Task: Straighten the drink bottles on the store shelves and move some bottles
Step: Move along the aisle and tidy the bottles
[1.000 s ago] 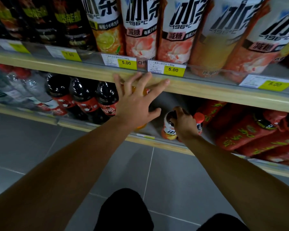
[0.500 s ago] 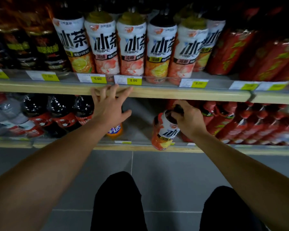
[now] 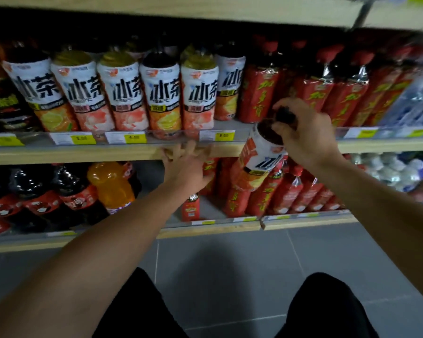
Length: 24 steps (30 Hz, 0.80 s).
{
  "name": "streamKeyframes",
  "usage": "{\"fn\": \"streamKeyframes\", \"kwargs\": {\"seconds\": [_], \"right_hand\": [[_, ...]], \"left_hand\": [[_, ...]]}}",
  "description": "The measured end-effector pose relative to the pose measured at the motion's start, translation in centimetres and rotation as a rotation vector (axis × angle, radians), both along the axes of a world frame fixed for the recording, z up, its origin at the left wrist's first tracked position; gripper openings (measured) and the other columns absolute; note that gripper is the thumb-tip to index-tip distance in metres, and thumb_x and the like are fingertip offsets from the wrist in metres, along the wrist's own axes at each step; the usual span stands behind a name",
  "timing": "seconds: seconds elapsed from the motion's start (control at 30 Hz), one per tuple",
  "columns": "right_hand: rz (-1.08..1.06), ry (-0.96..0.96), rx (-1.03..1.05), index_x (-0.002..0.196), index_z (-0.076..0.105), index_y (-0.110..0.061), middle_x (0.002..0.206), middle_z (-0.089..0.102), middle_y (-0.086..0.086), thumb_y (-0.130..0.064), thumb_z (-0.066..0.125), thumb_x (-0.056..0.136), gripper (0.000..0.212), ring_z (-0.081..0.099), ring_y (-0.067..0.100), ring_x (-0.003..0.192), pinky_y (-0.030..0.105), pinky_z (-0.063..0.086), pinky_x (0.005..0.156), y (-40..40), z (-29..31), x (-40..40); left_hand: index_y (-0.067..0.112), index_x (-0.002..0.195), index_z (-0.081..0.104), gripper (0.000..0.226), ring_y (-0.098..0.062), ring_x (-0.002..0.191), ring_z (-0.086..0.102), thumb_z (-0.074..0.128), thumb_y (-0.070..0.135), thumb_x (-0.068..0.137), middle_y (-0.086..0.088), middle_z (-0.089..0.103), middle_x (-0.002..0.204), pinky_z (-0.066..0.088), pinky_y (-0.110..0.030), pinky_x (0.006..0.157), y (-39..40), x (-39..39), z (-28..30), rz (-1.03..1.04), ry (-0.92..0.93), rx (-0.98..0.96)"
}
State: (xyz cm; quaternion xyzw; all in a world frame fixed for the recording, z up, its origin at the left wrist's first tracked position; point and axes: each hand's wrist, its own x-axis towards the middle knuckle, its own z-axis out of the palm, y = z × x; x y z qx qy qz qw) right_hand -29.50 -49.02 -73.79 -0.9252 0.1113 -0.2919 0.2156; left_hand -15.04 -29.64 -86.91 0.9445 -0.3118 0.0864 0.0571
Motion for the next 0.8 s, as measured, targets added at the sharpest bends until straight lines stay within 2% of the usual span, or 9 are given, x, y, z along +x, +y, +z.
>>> {"fn": "streamKeyframes", "kwargs": {"seconds": [0.1,0.2,0.37,0.5,0.6,0.8], "right_hand": [[0.048,-0.065,-0.008,0.129,0.058,-0.014,0.117,0.066,0.01,-0.011,0.063,0.093,0.037,0.063,0.025,0.104,0.031,0.052,0.088,-1.2,2.2,0.0],[0.066,-0.155,0.004,0.127,0.059,-0.015,0.115,0.065,0.007,-0.011,0.062,0.091,0.036,0.061,0.021,0.103,0.029,0.05,0.088,-2.1,4.2,0.9],[0.08,-0.361,0.065,0.124,0.06,-0.013,0.115,0.066,0.003,-0.013,0.058,0.088,0.037,0.062,0.016,0.105,0.028,0.05,0.09,-2.8,6.0,2.1],[0.109,-0.463,-0.009,0.124,0.06,-0.007,0.116,0.065,0.009,-0.009,0.059,0.086,0.038,0.061,0.019,0.101,0.029,0.048,0.086,-2.3,5.6,3.9],[0.119,-0.447,-0.073,0.127,0.059,-0.006,0.117,0.063,0.011,-0.01,0.059,0.089,0.038,0.059,0.022,0.103,0.028,0.045,0.084,-1.8,4.9,5.8],[0.113,-0.341,-0.069,0.13,0.057,-0.01,0.122,0.06,0.012,-0.012,0.058,0.091,0.039,0.06,0.031,0.105,0.043,0.05,0.083,-1.4,3.9,8.8]], "left_hand": [[0.048,0.147,0.03,0.073,-0.038,0.133,0.021,0.055,0.069,0.083,-0.003,0.024,0.143,0.022,-0.076,0.105,-0.6,0.4,0.4,0.005,-0.008,0.036],[0.05,0.145,0.033,0.073,-0.039,0.133,0.017,0.057,0.072,0.08,-0.002,0.021,0.144,0.021,-0.077,0.104,-0.8,0.7,0.6,0.016,0.044,0.063],[0.055,0.15,0.011,0.087,-0.039,0.137,0.011,0.055,0.076,0.078,-0.003,0.016,0.151,0.015,-0.076,0.107,-0.7,0.8,0.3,0.029,0.056,0.073],[0.055,0.15,0.005,0.089,-0.039,0.14,0.01,0.049,0.082,0.077,-0.003,0.014,0.152,0.012,-0.075,0.109,-0.7,0.6,0.1,0.032,0.045,0.073],[0.055,0.15,0.0,0.091,-0.04,0.142,0.006,0.045,0.085,0.077,-0.004,0.01,0.154,0.008,-0.075,0.109,-0.7,0.6,0.2,0.026,0.064,0.091],[0.055,0.148,-0.007,0.091,-0.04,0.144,0.001,0.036,0.089,0.075,-0.002,0.007,0.156,0.006,-0.076,0.107,-0.5,0.4,0.6,0.024,0.106,0.118]]}}
